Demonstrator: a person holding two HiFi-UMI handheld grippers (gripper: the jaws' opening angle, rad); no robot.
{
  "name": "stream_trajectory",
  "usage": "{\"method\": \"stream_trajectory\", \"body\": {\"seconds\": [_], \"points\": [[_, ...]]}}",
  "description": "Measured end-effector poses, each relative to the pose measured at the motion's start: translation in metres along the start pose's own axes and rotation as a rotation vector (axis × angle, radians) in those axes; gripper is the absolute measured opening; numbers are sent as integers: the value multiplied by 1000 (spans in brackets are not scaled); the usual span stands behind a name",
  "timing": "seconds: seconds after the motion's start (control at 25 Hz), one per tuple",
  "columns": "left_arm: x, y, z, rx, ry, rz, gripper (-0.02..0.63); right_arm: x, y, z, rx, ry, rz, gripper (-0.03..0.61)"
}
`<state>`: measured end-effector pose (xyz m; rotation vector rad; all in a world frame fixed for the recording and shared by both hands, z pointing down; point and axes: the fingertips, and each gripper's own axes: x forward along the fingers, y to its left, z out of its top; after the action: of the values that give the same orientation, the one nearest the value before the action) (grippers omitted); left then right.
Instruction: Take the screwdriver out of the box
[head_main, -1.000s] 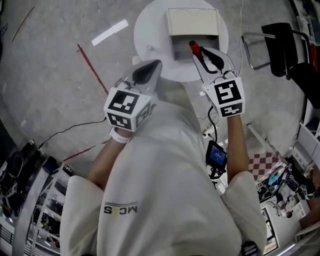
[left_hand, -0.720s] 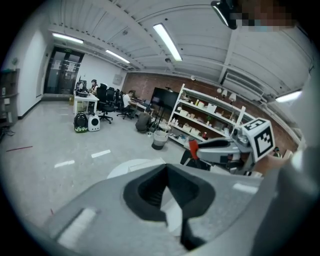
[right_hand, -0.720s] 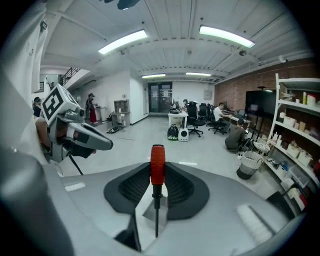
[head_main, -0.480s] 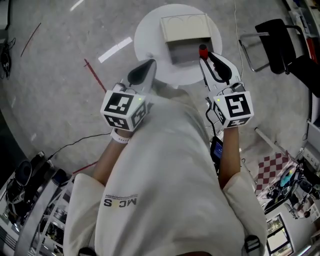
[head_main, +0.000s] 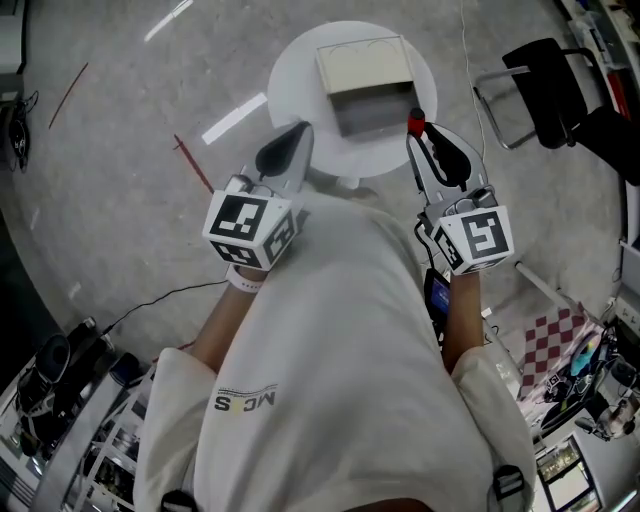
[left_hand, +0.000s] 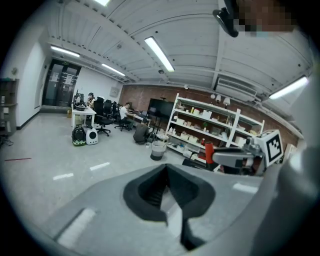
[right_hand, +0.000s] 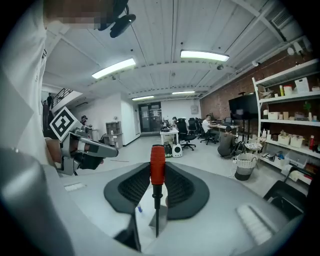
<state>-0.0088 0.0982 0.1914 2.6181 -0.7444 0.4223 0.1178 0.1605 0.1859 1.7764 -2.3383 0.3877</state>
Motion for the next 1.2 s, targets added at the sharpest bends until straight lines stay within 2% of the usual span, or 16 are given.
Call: {"method": "stream_trajectory", "body": {"seconds": [0.72,1.2], "points": [[-1,-24,-5,32,10,-19,0,-32,-10,-13,40,-29,-50,91],[-4,-28,-4,37,14,-34,0,-38,-10,-9,26,-30,-83,91]]}}
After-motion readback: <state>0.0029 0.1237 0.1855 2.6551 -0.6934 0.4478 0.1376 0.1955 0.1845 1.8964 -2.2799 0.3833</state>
